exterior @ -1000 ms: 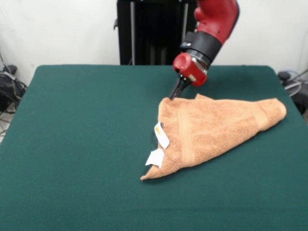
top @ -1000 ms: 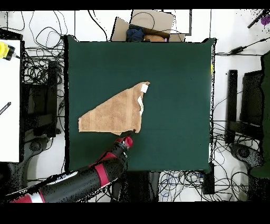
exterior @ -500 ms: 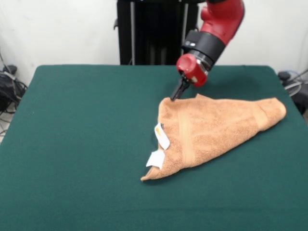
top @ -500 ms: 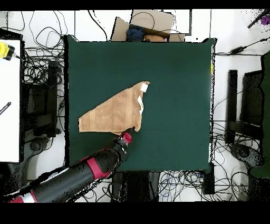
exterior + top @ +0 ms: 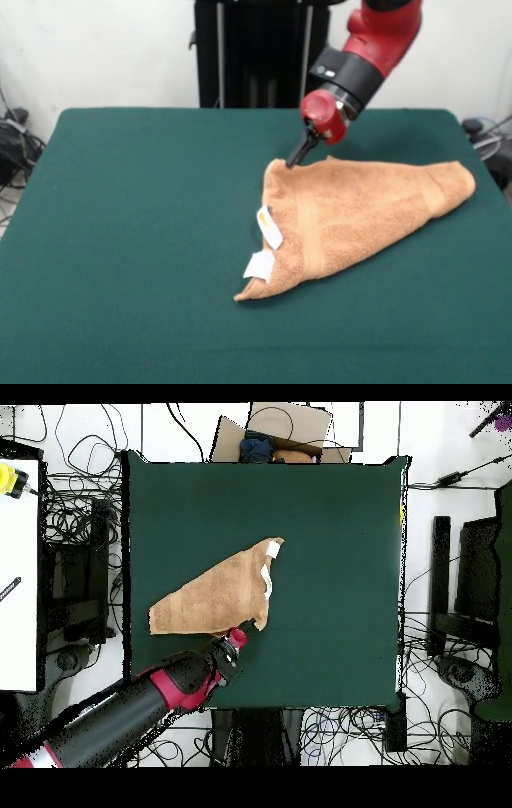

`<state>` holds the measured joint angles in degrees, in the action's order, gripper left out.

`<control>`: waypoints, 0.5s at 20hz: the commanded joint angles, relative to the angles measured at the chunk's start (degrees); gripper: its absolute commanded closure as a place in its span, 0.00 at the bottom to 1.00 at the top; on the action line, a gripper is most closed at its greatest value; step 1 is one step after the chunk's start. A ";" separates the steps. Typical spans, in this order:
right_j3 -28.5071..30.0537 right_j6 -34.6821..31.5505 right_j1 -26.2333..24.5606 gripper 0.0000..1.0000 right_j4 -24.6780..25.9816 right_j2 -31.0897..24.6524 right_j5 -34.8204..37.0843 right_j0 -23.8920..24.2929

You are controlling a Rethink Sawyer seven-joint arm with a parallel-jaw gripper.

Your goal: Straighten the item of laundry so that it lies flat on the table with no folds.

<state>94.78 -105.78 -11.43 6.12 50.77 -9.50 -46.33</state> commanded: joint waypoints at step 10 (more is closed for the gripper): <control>-14.72 0.25 1.19 1.00 6.79 -4.77 15.21 0.93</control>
<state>89.32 -105.78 -10.07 11.20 50.79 0.34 -46.32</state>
